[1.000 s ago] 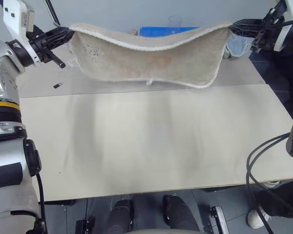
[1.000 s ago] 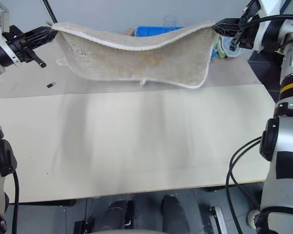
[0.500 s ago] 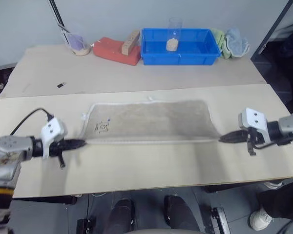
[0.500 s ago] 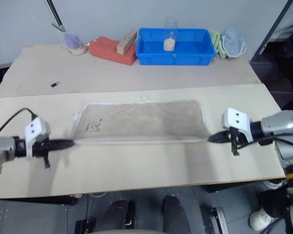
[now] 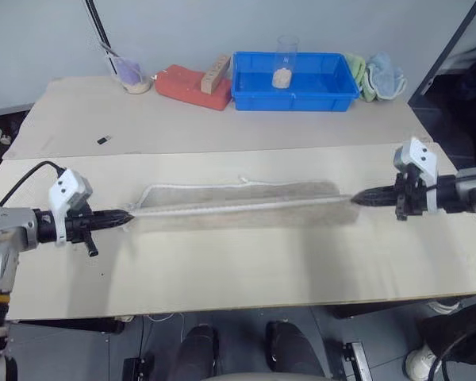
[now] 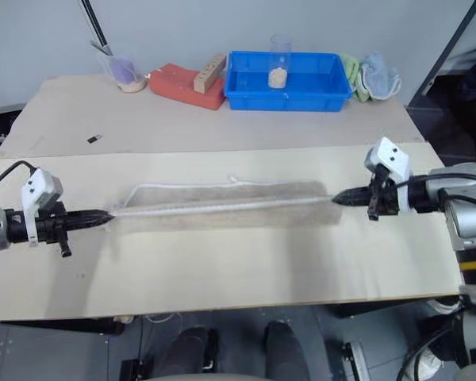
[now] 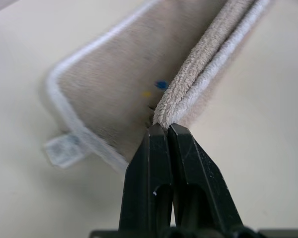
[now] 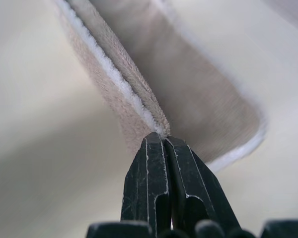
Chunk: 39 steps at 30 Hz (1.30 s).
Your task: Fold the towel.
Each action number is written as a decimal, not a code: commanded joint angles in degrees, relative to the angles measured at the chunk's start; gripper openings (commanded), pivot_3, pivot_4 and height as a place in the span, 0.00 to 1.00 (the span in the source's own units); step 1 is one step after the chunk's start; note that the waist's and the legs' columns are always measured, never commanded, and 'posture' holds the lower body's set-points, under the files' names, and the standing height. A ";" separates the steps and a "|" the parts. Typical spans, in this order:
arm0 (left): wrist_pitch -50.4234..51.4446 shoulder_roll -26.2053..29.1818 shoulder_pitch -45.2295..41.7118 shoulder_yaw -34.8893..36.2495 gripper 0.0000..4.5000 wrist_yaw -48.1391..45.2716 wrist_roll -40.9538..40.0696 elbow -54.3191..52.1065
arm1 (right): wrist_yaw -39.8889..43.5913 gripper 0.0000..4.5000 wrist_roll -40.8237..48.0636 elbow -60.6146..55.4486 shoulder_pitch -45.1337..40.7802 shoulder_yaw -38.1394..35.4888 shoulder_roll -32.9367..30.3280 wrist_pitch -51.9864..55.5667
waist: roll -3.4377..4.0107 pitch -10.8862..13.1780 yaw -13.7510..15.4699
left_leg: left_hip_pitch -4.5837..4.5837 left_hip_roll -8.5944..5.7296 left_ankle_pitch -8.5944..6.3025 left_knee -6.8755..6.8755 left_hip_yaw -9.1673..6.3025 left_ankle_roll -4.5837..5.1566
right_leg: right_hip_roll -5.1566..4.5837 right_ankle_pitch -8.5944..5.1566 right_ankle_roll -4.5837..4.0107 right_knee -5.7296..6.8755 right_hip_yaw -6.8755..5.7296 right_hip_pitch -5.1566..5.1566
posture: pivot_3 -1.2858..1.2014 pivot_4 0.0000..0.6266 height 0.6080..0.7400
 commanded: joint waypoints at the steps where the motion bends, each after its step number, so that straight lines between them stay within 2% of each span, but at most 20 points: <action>1: -0.21 -0.73 -5.20 -1.61 0.00 0.99 2.01 4.75 | -2.08 0.00 -2.41 4.16 -4.05 0.74 0.70 0.66 | 0.00 0.00 0.06 | -0.07 -0.01 0.00 0.01 0.00 0.00 | -0.01 0.00 0.00 -0.01 -0.01 -0.04 | 0.52 0.24 1.00; 9: -5.56 -6.95 -16.41 -6.96 0.00 3.98 8.00 15.86 | -6.86 0.00 -8.02 14.92 -11.23 4.05 6.01 -2.60 | -0.01 0.00 0.02 | -0.10 -0.20 0.01 0.05 -0.01 -0.01 | -0.17 0.01 0.02 0.04 -0.02 -0.03 | 0.52 0.24 1.00; 14: -11.81 -8.67 -20.54 -7.57 0.00 7.16 11.67 23.51 | -12.58 0.00 -10.29 19.31 -13.92 3.09 8.83 -3.98 | -0.01 0.00 -0.26 | -0.14 -0.22 0.01 0.04 -0.01 0.00 | -0.19 0.02 0.04 0.11 -0.01 -0.07 | 0.52 0.24 1.00; 17: -14.01 -9.37 -22.06 -7.62 0.20 6.89 12.43 25.33 | -14.43 0.22 -10.36 19.25 -13.86 2.12 9.23 -4.71 | -0.01 0.00 -0.21 | -0.17 -0.24 0.01 0.03 -0.02 0.00 | -0.21 0.04 0.07 0.11 -0.02 -0.07 | 0.52 0.24 1.00; 25: -19.13 -8.85 -23.63 -6.64 0.96 6.85 13.77 26.93 | -20.79 0.83 -8.46 15.03 -12.45 -4.35 8.04 -5.07 | -0.01 0.00 -0.11 | -0.23 -0.32 0.01 0.04 -0.03 -0.01 | -0.32 0.10 0.18 0.12 -0.01 -0.07 | 0.52 0.24 1.00; 27: -18.58 -8.78 -23.49 -5.82 1.00 4.85 11.92 23.65 | -21.30 0.99 -6.40 9.53 -8.63 -7.24 7.42 -2.31 | -0.01 0.00 0.08 | -0.25 -0.33 0.01 0.04 -0.05 0.00 | -0.32 0.10 0.18 0.12 -0.03 -0.07 | 0.52 0.24 1.00; 29: -16.05 -9.13 -22.59 -4.86 1.00 2.43 9.03 18.39 | -22.17 1.00 -4.29 3.43 -4.09 -9.86 7.57 0.50 | -0.01 -0.01 0.15 | -0.34 -0.33 0.01 0.05 -0.14 0.00 | -0.32 0.11 0.20 0.11 -0.12 -0.07 | 0.52 0.24 1.00; 33: -8.02 -9.09 -16.71 -5.39 1.00 -2.53 1.97 -0.30 | -27.58 1.00 -2.52 -8.30 7.14 -14.18 9.57 3.31 | -0.03 -0.02 0.08 | -0.44 -0.34 0.00 0.07 -0.22 0.00 | -0.39 0.13 0.24 0.08 -0.12 -0.07 | 0.52 0.24 1.00; 36: -3.35 -9.41 -11.26 -7.67 1.00 -4.49 -3.04 -15.90 | -35.00 1.00 -2.05 -14.52 14.80 -16.77 14.71 6.74 | -0.04 -0.03 -0.05 | -0.42 -0.33 0.00 0.06 -0.30 0.00 | -0.37 0.14 0.26 0.04 -0.01 -0.06 | 0.52 0.24 1.00; 39: -1.00 -9.47 -9.56 -8.49 1.00 -4.58 -5.04 -21.71 | -38.90 1.00 -0.67 -18.03 17.48 -17.45 18.50 10.64 | -0.04 -0.02 -0.29 | -0.31 -0.30 0.00 0.06 -0.35 0.01 | -0.34 0.14 0.26 0.09 0.11 -0.04 | 0.52 0.24 1.00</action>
